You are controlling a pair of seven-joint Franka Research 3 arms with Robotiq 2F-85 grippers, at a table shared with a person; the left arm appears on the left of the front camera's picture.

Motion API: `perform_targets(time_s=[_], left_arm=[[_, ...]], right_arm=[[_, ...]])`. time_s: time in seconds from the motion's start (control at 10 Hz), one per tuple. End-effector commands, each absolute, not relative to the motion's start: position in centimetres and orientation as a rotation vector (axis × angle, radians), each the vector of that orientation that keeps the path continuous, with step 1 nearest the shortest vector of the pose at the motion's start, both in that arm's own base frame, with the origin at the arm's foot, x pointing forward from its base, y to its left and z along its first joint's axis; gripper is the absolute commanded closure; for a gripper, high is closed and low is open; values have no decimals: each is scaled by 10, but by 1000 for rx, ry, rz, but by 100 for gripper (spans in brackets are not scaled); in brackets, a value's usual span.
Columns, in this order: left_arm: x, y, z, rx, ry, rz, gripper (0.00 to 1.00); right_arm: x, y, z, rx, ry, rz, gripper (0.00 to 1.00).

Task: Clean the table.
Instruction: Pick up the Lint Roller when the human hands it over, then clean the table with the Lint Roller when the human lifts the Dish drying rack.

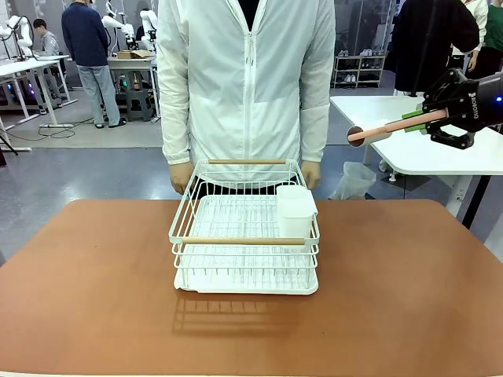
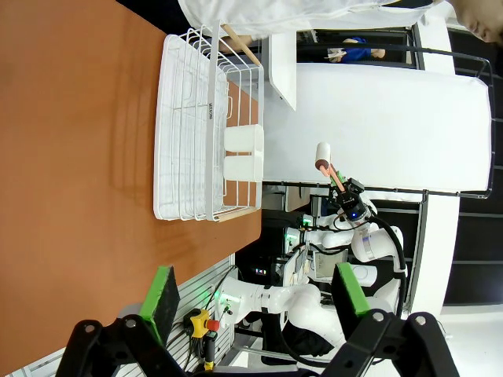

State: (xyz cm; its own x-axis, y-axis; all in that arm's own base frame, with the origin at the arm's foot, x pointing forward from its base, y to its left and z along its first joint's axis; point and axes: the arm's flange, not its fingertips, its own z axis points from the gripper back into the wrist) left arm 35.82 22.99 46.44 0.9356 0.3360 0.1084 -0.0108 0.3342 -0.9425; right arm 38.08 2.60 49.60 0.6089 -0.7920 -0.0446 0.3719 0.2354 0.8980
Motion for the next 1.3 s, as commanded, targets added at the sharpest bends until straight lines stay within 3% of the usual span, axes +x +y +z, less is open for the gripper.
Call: perform_targets(time_s=[0.0, 1.2], left_arm=[[356, 232, 465, -1225, -314, 228, 0], [356, 232, 465, -1225, -314, 228, 0]], right_arm=[[381, 27, 496, 1059, -471, -839, 93], [381, 27, 496, 1059, -471, -839, 93]])
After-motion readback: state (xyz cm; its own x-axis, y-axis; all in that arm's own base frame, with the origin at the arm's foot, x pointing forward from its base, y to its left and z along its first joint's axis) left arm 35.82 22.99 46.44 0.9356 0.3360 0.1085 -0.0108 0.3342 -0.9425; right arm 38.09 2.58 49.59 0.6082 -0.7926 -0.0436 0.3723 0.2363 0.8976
